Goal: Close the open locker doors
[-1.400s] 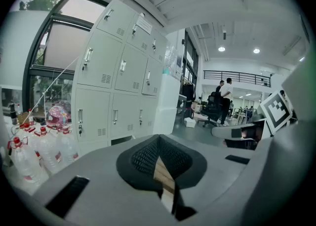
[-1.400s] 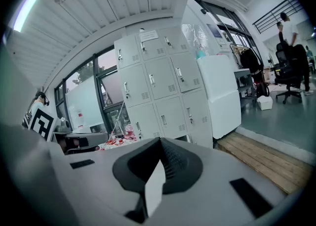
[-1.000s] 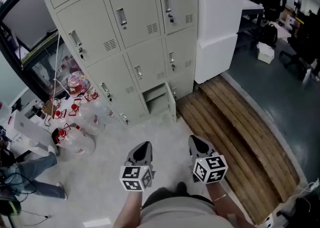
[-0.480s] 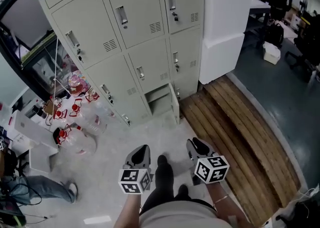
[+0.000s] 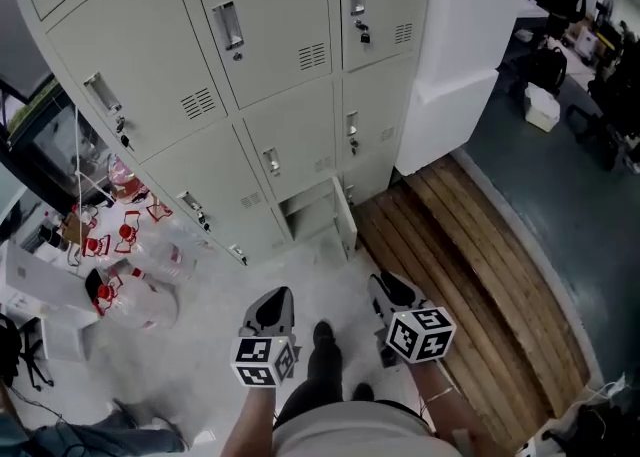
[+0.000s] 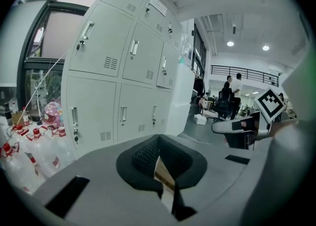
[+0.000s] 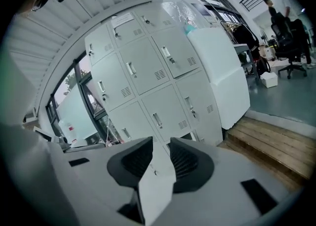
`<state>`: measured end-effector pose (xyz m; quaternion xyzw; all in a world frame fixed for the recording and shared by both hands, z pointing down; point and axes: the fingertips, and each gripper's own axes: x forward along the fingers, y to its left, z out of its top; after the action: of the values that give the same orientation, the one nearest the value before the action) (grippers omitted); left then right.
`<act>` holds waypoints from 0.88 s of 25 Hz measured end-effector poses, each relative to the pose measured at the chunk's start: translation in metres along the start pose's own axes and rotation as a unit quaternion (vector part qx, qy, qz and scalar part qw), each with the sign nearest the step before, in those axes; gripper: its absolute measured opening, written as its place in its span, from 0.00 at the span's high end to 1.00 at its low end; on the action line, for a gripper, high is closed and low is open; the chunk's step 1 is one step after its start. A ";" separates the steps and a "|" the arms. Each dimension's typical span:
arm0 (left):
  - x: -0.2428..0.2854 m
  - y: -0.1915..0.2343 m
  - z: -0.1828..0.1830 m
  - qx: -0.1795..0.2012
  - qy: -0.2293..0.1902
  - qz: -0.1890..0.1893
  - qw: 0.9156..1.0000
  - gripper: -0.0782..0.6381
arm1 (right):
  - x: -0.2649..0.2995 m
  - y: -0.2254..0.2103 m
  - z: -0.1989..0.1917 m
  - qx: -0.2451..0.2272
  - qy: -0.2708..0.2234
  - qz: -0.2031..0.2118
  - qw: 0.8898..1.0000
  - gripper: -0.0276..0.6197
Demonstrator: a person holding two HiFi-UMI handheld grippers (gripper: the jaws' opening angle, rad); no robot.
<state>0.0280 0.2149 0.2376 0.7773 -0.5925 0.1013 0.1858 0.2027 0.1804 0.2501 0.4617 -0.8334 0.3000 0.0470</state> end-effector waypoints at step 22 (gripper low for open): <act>0.154 0.137 0.027 -0.024 0.036 -0.027 0.999 0.86 | 0.196 -0.063 0.029 0.033 0.047 -0.097 0.994 0.84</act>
<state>-0.0627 0.0364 0.2941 0.7839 -0.5668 0.1100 0.2281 0.1469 -0.0051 0.3250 0.5268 -0.7715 0.3424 0.0999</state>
